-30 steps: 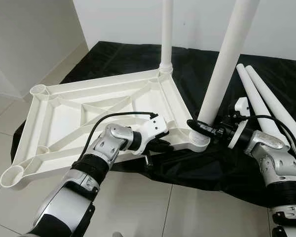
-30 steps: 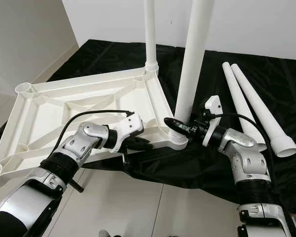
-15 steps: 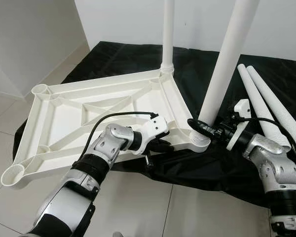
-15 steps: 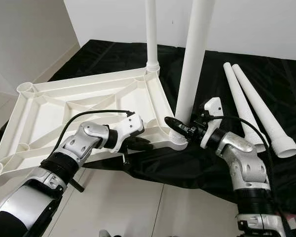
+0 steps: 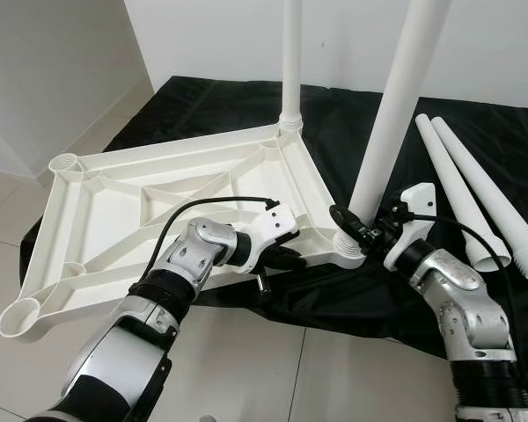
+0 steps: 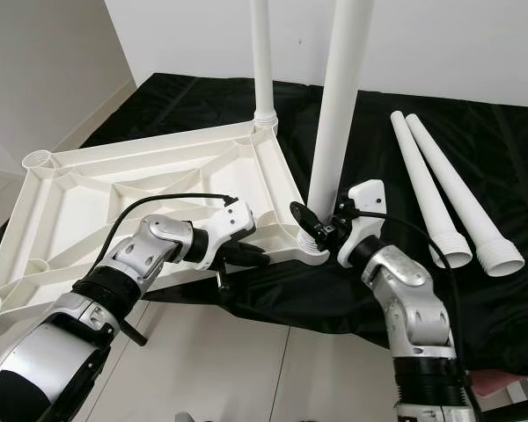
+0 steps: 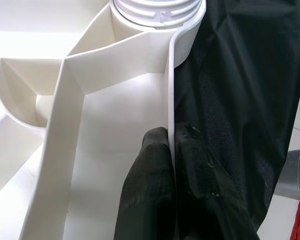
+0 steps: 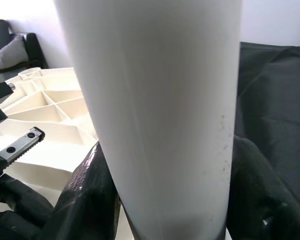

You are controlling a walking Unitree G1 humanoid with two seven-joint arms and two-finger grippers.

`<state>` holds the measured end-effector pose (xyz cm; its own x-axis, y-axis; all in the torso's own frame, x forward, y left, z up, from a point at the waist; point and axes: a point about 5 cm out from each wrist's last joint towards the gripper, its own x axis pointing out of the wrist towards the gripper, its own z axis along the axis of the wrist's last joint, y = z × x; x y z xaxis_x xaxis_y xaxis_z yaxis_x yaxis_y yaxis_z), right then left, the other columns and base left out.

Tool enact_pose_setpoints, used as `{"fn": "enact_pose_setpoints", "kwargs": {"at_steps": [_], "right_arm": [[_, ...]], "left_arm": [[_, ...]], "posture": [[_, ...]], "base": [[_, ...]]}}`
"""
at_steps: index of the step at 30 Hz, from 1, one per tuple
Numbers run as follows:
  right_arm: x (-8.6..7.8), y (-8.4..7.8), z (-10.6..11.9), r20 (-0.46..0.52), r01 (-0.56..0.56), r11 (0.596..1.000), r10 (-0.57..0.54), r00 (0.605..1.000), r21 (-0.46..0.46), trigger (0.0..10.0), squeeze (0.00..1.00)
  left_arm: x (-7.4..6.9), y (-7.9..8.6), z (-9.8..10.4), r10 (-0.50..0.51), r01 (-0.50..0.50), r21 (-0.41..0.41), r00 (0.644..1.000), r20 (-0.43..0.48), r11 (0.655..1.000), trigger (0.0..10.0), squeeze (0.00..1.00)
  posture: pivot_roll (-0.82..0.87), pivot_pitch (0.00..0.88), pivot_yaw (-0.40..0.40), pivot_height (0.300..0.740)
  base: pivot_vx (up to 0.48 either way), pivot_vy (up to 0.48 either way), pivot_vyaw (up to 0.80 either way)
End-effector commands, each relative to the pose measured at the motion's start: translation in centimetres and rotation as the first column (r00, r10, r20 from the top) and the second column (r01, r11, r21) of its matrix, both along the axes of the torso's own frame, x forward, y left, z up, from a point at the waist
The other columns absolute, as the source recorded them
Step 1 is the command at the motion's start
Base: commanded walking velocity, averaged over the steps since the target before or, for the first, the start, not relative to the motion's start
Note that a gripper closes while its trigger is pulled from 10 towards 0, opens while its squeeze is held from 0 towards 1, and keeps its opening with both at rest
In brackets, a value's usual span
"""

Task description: Building children table

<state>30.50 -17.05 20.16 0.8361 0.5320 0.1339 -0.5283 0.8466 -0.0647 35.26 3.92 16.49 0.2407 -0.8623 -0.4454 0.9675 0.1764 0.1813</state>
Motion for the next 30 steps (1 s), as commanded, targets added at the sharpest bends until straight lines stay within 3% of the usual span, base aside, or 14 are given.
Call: {"fn": "enact_pose_setpoints", "kwargs": {"at_steps": [1,6,12,18,26,30], "right_arm": [[-0.6,2.5,0.3,0.022,-0.069,0.997,0.068,0.997,0.028,10.0,0.00],[-0.8,4.2,0.4,0.039,0.048,0.996,-0.052,0.998,0.079,10.0,0.00],[-0.8,5.2,0.2,0.035,0.138,0.984,-0.142,0.989,0.111,10.0,0.00],[-0.7,6.0,-0.9,-0.030,0.303,0.945,-0.302,0.953,0.121,10.0,0.00],[-1.2,8.4,-1.0,-0.031,0.367,0.919,-0.366,0.930,0.145,10.0,0.00],[-1.4,8.6,-1.1,-0.041,0.408,0.899,-0.407,0.912,0.158,10.0,0.00]], "left_arm": [[0.6,0.6,-1.2,0.129,-0.130,0.056,0.992,0.012,0.990,10.0,0.00],[0.8,0.8,-1.3,0.163,-0.163,0.068,0.987,0.002,0.984,10.0,0.00],[0.9,0.9,-1.3,0.175,-0.175,0.066,0.985,-0.003,0.982,10.0,0.00],[1.0,0.9,-1.2,0.173,-0.172,0.062,0.985,-0.003,0.983,10.0,0.00],[1.2,1.0,-1.0,0.178,-0.177,0.062,0.984,0.003,0.982,10.0,0.00],[1.2,0.9,-0.9,0.177,-0.176,0.060,0.984,0.001,0.983,10.0,0.00]], "posture": [[-0.18,0.116,0.113,0.740],[-0.17,0.111,0.106,0.740],[-0.17,0.109,0.105,0.740],[-0.17,0.111,0.104,0.740],[-0.17,0.119,0.108,0.740],[-0.17,0.121,0.107,0.740]], "base": [[0.000,0.000,0.00],[0.000,0.000,0.00],[0.000,0.000,0.00],[0.000,0.000,0.00],[0.000,0.000,0.00],[0.000,0.000,0.00]]}}
